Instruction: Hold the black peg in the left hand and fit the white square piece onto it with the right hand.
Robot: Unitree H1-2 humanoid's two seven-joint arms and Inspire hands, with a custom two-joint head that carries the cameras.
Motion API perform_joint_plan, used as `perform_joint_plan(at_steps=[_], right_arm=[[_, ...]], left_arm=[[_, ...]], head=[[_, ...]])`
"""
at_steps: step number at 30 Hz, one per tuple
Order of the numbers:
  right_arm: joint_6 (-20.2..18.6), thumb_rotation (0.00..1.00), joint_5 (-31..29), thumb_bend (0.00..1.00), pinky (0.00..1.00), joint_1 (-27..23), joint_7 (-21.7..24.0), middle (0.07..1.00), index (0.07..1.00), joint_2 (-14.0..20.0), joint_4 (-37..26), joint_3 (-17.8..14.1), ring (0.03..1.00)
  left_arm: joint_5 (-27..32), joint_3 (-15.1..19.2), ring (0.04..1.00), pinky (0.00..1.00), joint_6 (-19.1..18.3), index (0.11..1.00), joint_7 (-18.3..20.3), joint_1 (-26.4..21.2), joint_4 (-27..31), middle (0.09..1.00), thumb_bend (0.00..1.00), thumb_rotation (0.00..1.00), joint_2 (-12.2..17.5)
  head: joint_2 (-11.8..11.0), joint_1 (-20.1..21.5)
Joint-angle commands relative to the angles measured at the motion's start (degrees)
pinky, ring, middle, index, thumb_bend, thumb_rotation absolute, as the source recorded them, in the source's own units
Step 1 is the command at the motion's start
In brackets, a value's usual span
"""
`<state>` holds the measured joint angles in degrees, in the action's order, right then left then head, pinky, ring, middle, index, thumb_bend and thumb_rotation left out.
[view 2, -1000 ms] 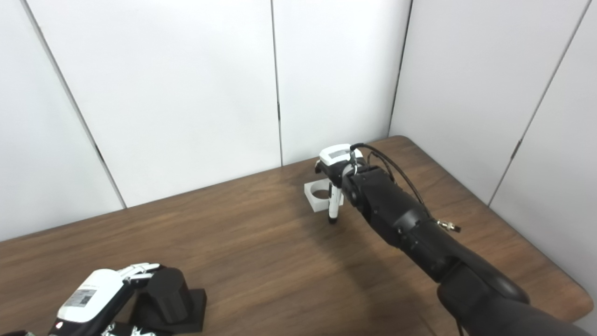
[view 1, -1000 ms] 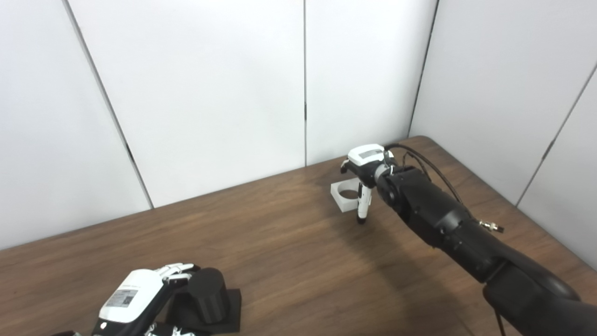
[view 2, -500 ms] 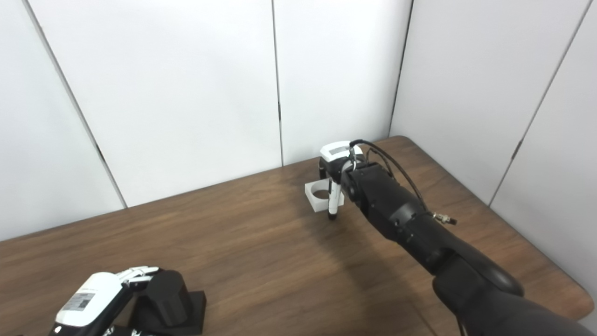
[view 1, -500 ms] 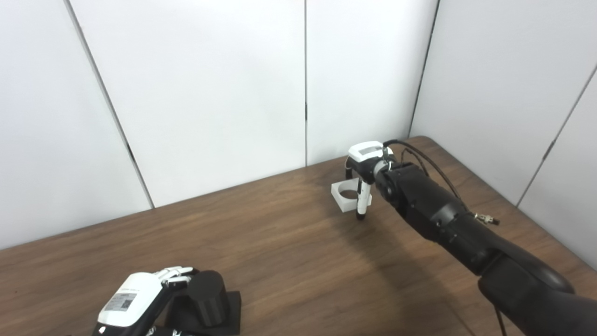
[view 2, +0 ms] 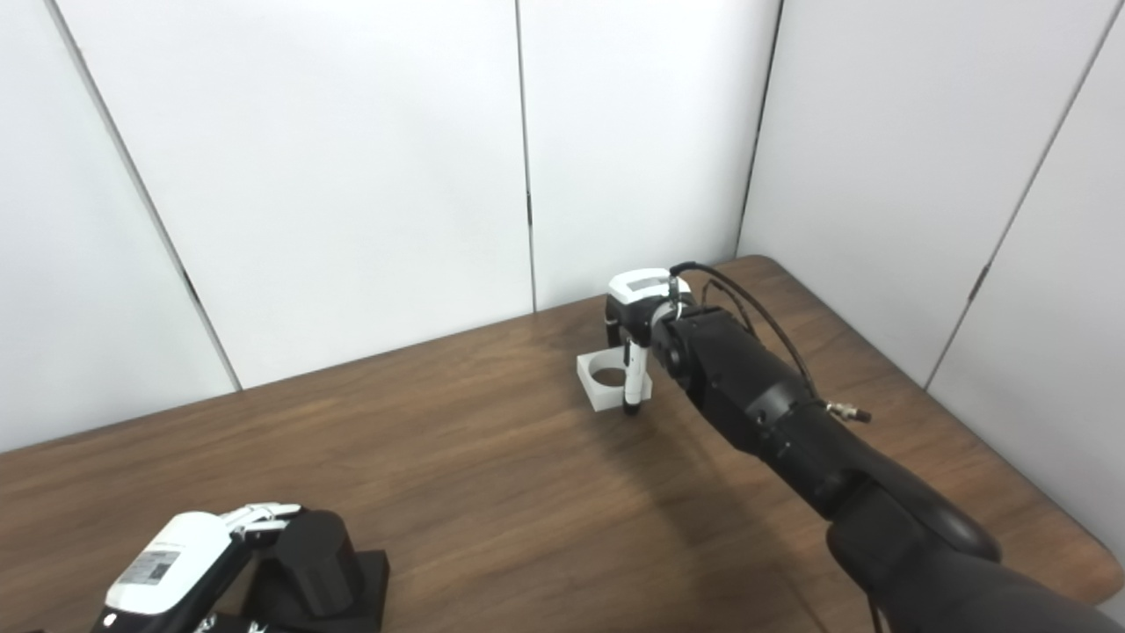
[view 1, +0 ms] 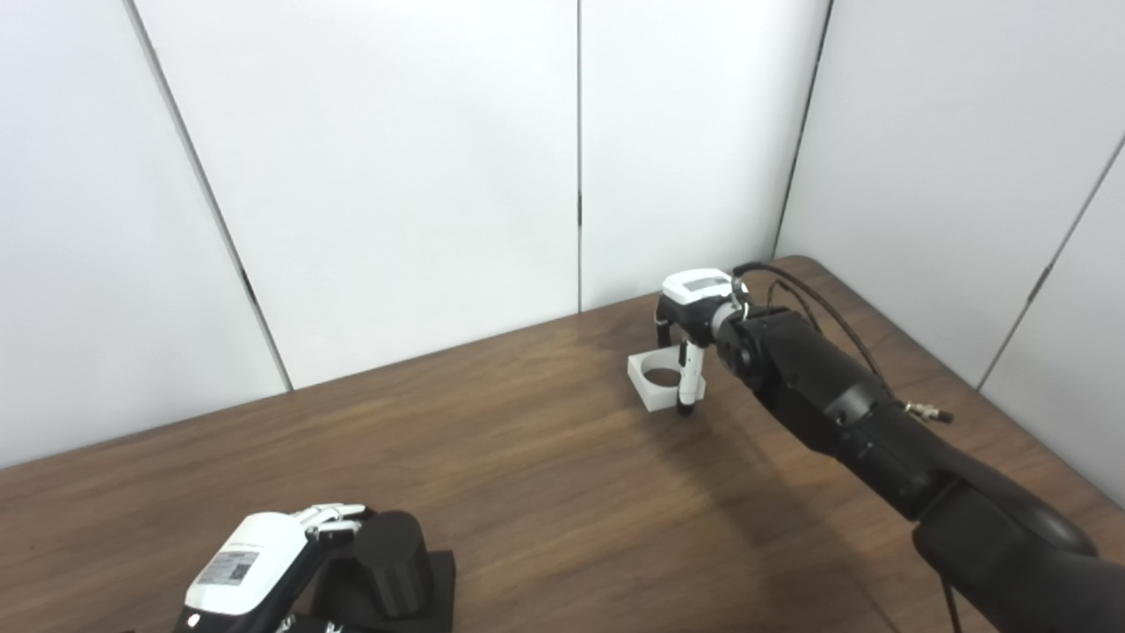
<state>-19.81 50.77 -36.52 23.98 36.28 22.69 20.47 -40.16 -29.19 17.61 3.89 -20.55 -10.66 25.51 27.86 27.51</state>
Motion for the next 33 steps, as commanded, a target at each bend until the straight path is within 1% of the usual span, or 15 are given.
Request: perform_joint_plan(at_steps=[1, 4, 7, 9, 11, 14, 15, 18, 22, 25, 27, 29, 31, 32, 33], right_arm=[[0.4, 0.14, -1.0, 0.52, 0.94, -1.0, -1.3, 0.806, 0.485, 1.7, -1.9, -1.6, 0.888], [1.5, 0.14, -3.0, 0.52, 0.97, -0.2, -3.6, 0.805, 0.481, 1.3, -3.2, -3.3, 0.894], [3.4, 0.13, -4.4, 0.52, 0.97, 0.8, -6.4, 0.8, 0.478, 1.0, -5.4, -4.8, 0.888], [4.3, 0.13, -4.6, 0.52, 0.95, 1.4, -7.7, 0.794, 0.477, 1.1, -7.1, -5.2, 0.879], [4.7, 0.13, -4.8, 0.52, 0.94, 1.8, -8.1, 0.795, 0.477, 1.1, -8.6, -5.3, 0.874], [4.5, 0.14, -5.3, 0.52, 0.97, 2.0, -7.5, 0.796, 0.478, 0.8, -11.1, -5.6, 0.891], [4.4, 0.14, -5.4, 0.51, 0.97, 2.0, -7.3, 0.796, 0.478, 0.8, -11.5, -5.6, 0.894], [4.5, 0.14, -5.8, 0.51, 0.98, 2.0, -6.5, 0.796, 0.477, 0.4, -13.7, -5.5, 0.901], [4.4, 0.14, -5.9, 0.52, 0.96, 2.0, -5.4, 0.79, 0.478, -0.5, -17.1, -5.2, 0.897], [5.3, 0.14, -5.8, 0.52, 0.94, 2.1, -4.1, 0.797, 0.478, -0.3, -19.6, -4.5, 0.895], [5.7, 0.14, -5.8, 0.51, 0.94, 2.1, -3.1, 0.801, 0.478, -0.2, -21.5, -4.3, 0.894], [6.1, 0.14, -5.9, 0.51, 0.93, 2.3, -2.4, 0.801, 0.478, -0.2, -23.2, -4.3, 0.891], [6.6, 0.14, -6.3, 0.52, 0.92, 2.5, -1.7, 0.799, 0.478, -0.1, -24.9, -4.4, 0.891], [6.9, 0.14, -6.7, 0.52, 0.92, 2.6, -1.2, 0.798, 0.478, -0.1, -26.0, -4.5, 0.891], [7.1, 0.14, -6.9, 0.52, 0.92, 2.8, -0.9, 0.798, 0.478, -0.2, -26.9, -4.5, 0.892]], left_arm=[[-2.5, -1.4, 0.826, 0.72, 0.0, 0.488, 4.2, 2.3, -0.9, 0.815, 0.52, 0.06, 2.3], [-2.3, -1.4, 0.832, 0.73, -0.5, 0.488, 5.0, 2.3, -0.5, 0.819, 0.52, 0.06, 2.4], [-2.6, -1.2, 0.833, 0.73, -0.9, 0.488, 5.4, 2.3, 0.0, 0.82, 0.52, 0.06, 2.5], [-2.5, -1.1, 0.829, 0.73, -1.1, 0.488, 5.5, 2.4, 0.5, 0.816, 0.52, 0.06, 2.5], [-2.4, -1.0, 0.828, 0.72, -1.4, 0.488, 5.7, 2.4, 0.9, 0.815, 0.52, 0.06, 2.5], [-2.6, -1.1, 0.822, 0.71, -2.1, 0.488, 6.4, 2.2, 1.4, 0.814, 0.52, 0.06, 2.4], [-2.5, -1.0, 0.824, 0.71, -2.3, 0.488, 6.7, 2.2, 1.5, 0.816, 0.52, 0.06, 2.4], [-2.3, -1.0, 0.824, 0.72, -2.5, 0.488, 7.2, 2.1, 1.6, 0.817, 0.52, 0.06, 2.4], [-1.5, -0.5, 0.828, 0.72, -2.7, 0.488, 7.4, 2.1, 1.2, 0.817, 0.52, 0.06, 2.2], [-1.2, -0.1, 0.83, 0.71, -3.1, 0.488, 7.2, 2.1, 0.7, 0.819, 0.52, 0.05, 1.6], [-1.5, 0.0, 0.826, 0.69, -2.6, 0.488, 6.1, 1.9, -0.3, 0.817, 0.52, 0.05, 1.1], [-1.9, -0.2, 0.833, 0.7, -2.9, 0.488, 6.1, 1.7, -0.7, 0.822, 0.52, 0.06, 0.6], [-1.9, -0.3, 0.846, 0.71, -3.6, 0.489, 6.8, 1.6, -0.7, 0.833, 0.52, 0.06, 0.2], [-2.2, -0.4, 0.854, 0.72, -4.0, 0.489, 7.0, 1.5, -0.8, 0.839, 0.52, 0.06, -0.1], [-2.5, -0.6, 0.859, 0.72, -4.2, 0.489, 7.0, 1.4, -0.9, 0.842, 0.52, 0.06, -0.2]], head=[[0.2, -0.1], [0.4, -0.2], [1.0, -1.0], [1.2, -1.4], [1.5, -1.7], [1.5, -1.7], [2.0, -2.5], [2.1, -2.3], [2.3, -3.4], [3.1, -5.9], [3.7, -7.9], [4.5, -10.4], [4.9, -11.7], [5.3, -13.1], [5.3, -13.1]])
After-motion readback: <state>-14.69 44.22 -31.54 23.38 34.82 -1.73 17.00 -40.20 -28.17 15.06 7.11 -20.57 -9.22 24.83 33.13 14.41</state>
